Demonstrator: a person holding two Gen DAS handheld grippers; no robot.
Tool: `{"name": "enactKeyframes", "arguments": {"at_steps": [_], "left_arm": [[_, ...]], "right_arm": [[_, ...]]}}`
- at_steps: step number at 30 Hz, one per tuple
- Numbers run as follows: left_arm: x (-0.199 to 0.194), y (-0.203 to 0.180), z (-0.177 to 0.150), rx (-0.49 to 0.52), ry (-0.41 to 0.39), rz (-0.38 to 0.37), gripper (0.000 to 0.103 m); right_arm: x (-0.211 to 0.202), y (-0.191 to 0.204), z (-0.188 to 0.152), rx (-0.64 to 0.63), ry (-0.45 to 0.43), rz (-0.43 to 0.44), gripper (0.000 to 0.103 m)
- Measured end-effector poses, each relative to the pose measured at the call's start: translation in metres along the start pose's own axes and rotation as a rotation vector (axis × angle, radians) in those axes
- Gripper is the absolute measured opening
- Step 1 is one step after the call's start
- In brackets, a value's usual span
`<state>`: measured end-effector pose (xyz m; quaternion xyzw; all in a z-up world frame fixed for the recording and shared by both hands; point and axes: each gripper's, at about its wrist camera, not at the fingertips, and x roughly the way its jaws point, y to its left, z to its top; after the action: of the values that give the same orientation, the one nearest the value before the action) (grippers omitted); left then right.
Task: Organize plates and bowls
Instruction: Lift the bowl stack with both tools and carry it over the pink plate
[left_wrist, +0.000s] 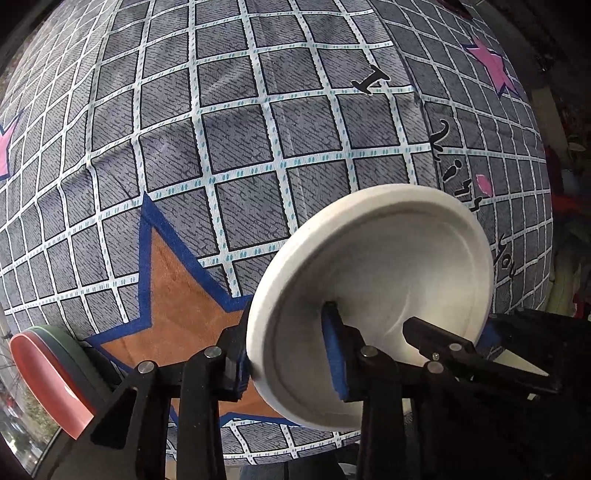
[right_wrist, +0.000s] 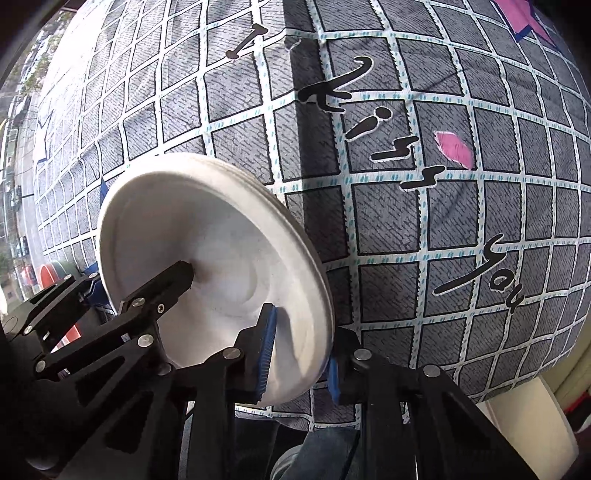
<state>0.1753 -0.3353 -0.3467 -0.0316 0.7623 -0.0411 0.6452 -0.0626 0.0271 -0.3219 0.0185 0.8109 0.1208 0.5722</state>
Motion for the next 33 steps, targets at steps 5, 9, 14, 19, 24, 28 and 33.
{"name": "enactKeyframes", "arguments": {"at_steps": [5, 9, 14, 19, 24, 28, 33], "left_arm": [[0.004, 0.003, -0.031, 0.030, -0.010, 0.015, 0.037], [0.008, 0.011, -0.045, 0.029, -0.004, 0.006, 0.037], [0.010, 0.026, -0.065, 0.024, 0.003, 0.000, 0.036], [0.006, 0.038, -0.084, 0.026, 0.000, -0.006, 0.036], [-0.012, 0.052, -0.102, 0.035, -0.043, 0.002, 0.036], [-0.032, 0.063, -0.111, 0.027, -0.096, 0.006, 0.036], [-0.058, 0.078, -0.125, 0.029, -0.171, 0.025, 0.036]], "right_arm": [[0.013, 0.019, -0.007, -0.012, 0.032, 0.003, 0.026], [0.021, 0.032, -0.009, -0.018, 0.050, 0.006, 0.026], [0.030, 0.053, -0.010, -0.034, 0.061, -0.014, 0.027], [0.045, 0.079, -0.027, -0.056, 0.066, -0.031, 0.027], [0.045, 0.106, -0.031, -0.071, 0.046, -0.031, 0.027], [0.036, 0.128, -0.026, -0.093, 0.006, -0.040, 0.027], [0.026, 0.159, -0.026, -0.123, -0.058, -0.046, 0.027]]}}
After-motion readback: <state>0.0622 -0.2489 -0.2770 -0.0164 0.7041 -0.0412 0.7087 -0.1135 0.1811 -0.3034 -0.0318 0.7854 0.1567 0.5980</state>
